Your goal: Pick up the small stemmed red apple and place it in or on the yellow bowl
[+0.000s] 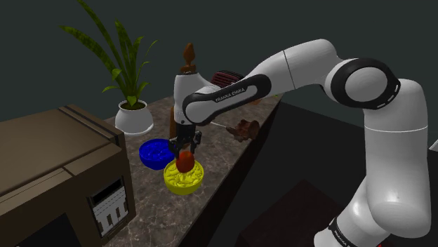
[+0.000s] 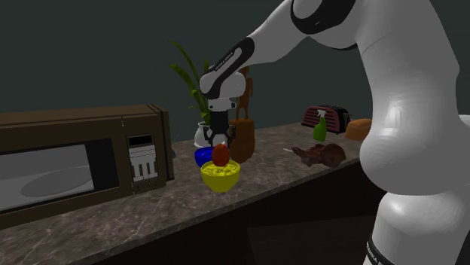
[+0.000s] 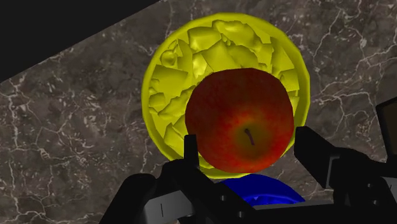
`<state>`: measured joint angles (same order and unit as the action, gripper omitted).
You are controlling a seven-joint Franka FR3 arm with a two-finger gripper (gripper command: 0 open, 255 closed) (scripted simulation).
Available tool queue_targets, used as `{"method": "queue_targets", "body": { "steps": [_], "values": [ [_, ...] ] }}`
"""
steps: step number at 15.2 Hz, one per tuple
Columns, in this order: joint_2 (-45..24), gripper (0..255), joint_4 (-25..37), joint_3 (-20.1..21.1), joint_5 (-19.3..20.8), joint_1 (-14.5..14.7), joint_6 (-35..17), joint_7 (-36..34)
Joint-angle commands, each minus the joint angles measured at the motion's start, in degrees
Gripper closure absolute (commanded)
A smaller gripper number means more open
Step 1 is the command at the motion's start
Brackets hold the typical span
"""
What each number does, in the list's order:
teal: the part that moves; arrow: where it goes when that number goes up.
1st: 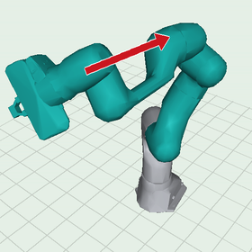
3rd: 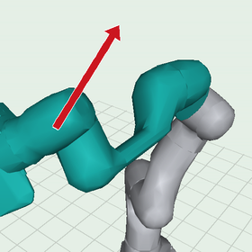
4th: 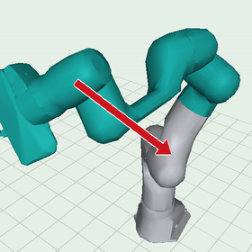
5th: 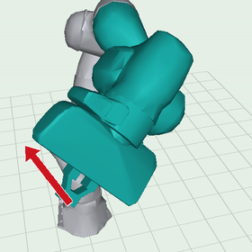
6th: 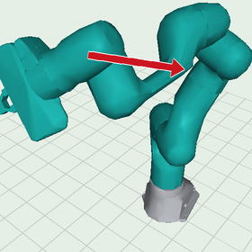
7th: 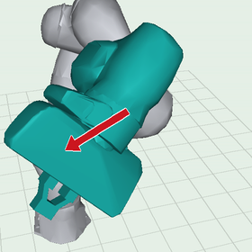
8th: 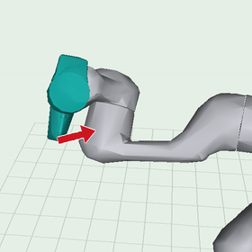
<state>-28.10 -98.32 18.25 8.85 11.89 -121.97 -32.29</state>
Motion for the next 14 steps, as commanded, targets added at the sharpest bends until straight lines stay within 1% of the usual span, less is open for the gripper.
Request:
{"method": "queue_targets", "body": {
  "steps": [1,7,8,13,14],
  "values": [
    [-0.45,255,-0.37,-0.07,0.19,0.15,-0.82,-0.23],
    [-0.46,255,-0.36,-0.07,0.20,0.14,-0.82,-0.23],
    [-0.44,0,-0.41,-0.06,0.20,0.15,-0.86,-0.25],
    [-0.46,0,-0.36,-0.07,0.20,0.14,-0.82,-0.23],
    [0.41,0,0.37,0.13,-0.15,0.03,0.73,-0.02]
  ]
}}
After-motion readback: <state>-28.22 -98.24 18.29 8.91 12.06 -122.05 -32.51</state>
